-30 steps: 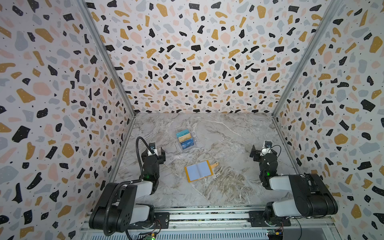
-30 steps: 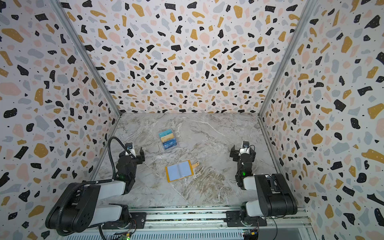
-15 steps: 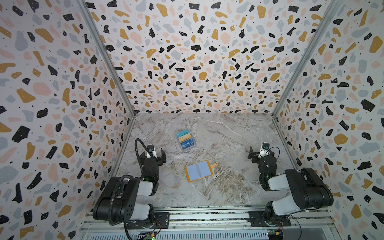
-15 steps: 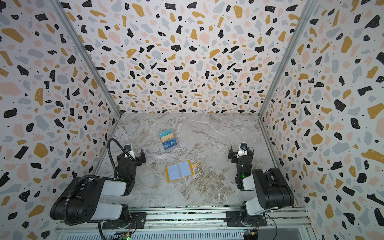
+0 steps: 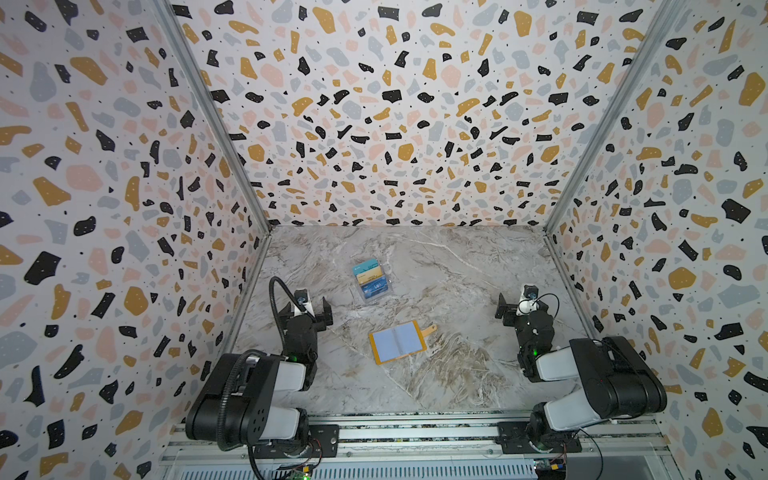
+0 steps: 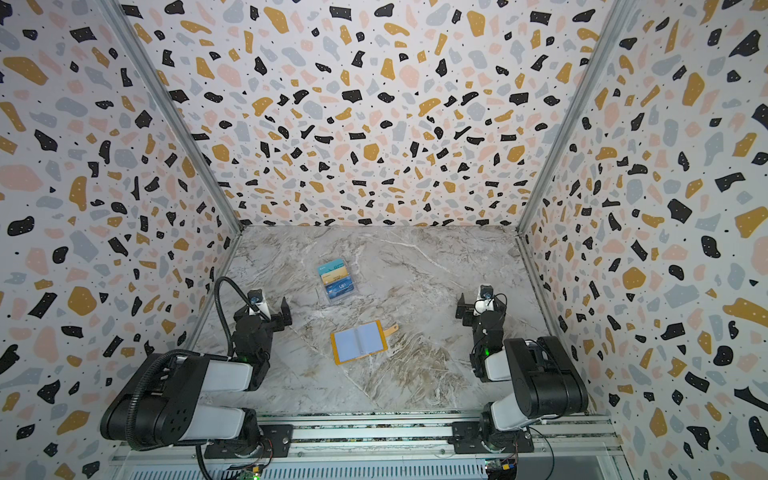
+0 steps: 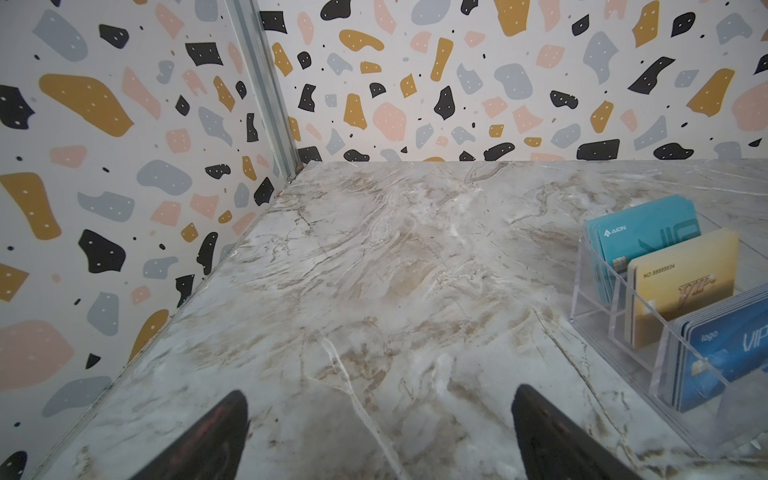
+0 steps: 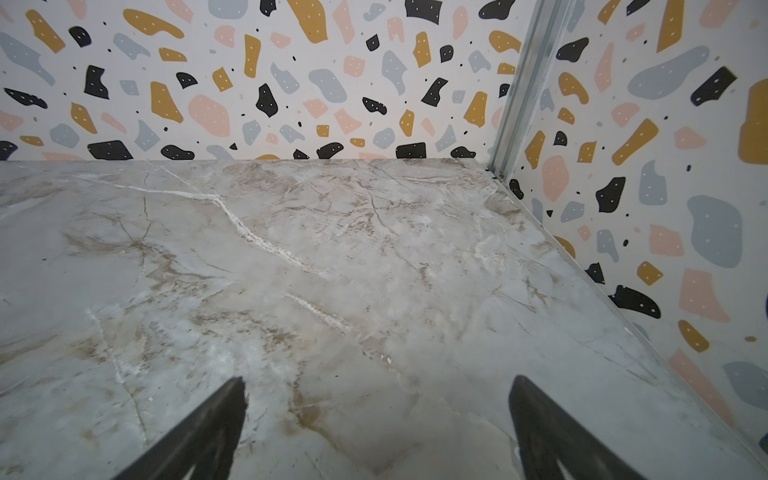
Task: Take the credit cards out of the card holder
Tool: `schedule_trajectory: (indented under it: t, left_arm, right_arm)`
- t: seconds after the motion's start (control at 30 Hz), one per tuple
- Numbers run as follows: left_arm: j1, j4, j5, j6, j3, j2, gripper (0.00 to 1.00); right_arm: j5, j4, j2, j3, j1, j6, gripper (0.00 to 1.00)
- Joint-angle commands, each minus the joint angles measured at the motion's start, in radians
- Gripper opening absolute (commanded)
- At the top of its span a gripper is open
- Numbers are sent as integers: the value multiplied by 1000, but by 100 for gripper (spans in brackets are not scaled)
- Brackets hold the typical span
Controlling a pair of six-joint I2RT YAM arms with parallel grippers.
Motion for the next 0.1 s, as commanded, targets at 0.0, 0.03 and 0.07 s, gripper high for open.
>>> schedule_trajectory:
  t: [0.0, 0.03, 0.07]
  left_arm:
    - [6, 61, -32, -15, 19, -9, 100]
    - [6, 63, -43, -19, 17, -9, 100]
    - [6, 63, -44, -20, 17, -8, 100]
  right_arm:
    - [-1, 2, -11, 24, 3, -10, 99]
    - [-2, 3, -14, 19, 3, -15, 99]
    - [-1, 9, -13, 18, 4, -14, 99]
